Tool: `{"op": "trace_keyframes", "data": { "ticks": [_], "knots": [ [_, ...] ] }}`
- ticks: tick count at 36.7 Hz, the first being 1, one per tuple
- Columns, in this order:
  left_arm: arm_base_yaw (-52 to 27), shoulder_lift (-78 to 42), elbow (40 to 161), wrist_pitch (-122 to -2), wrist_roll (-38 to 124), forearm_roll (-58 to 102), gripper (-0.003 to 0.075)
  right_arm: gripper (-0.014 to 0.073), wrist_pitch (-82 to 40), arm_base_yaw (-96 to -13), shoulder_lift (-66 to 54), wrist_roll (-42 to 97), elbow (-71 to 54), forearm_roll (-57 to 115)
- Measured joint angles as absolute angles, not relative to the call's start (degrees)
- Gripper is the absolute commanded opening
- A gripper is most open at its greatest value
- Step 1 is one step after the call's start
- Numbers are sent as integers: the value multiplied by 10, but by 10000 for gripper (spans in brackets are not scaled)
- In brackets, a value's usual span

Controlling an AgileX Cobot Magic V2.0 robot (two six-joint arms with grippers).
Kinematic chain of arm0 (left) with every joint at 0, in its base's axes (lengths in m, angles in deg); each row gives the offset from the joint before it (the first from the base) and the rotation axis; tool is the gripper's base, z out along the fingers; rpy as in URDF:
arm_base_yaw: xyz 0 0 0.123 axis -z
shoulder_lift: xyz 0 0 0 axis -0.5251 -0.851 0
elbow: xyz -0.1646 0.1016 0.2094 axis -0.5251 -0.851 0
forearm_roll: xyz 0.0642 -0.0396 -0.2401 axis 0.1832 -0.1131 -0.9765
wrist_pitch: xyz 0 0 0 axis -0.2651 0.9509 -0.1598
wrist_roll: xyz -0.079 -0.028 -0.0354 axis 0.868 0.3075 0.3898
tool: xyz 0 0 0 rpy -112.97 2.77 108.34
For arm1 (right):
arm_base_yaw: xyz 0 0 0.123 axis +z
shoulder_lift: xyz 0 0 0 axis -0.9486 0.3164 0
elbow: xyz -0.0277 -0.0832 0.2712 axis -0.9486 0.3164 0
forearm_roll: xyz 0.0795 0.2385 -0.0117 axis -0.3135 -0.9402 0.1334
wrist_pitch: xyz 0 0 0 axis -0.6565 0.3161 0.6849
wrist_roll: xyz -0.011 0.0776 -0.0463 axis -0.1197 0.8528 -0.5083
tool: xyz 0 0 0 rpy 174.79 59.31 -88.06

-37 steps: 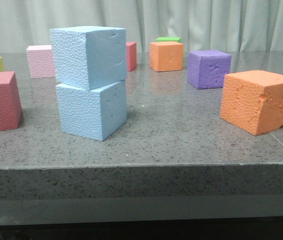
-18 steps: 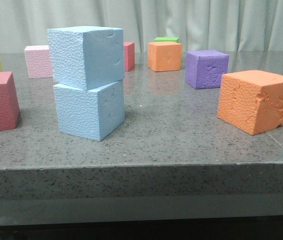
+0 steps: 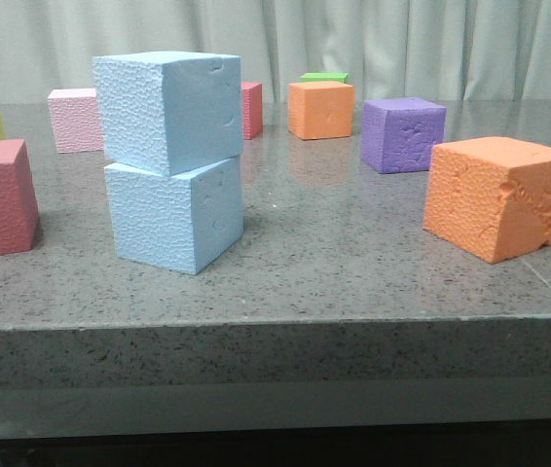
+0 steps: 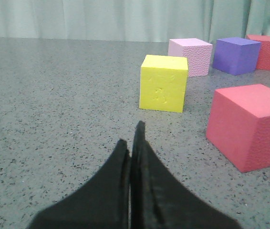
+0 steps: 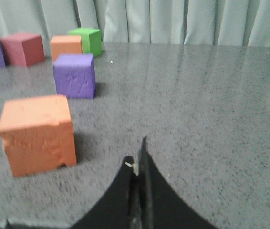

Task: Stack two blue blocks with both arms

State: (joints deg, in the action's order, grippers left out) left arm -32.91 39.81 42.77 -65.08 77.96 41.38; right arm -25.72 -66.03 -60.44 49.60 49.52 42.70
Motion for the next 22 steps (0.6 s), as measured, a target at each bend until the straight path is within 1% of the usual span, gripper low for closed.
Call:
{"op": "trace_keyframes", "data": {
  "ticks": [8, 22],
  "knots": [
    [-329, 398, 428, -651, 780, 414, -20, -67, -255, -660, -645, 474, 531, 424],
    [-329, 398, 428, -651, 780, 414, -20, -67, -233, -660, -649, 473, 532, 418]
  ]
}}
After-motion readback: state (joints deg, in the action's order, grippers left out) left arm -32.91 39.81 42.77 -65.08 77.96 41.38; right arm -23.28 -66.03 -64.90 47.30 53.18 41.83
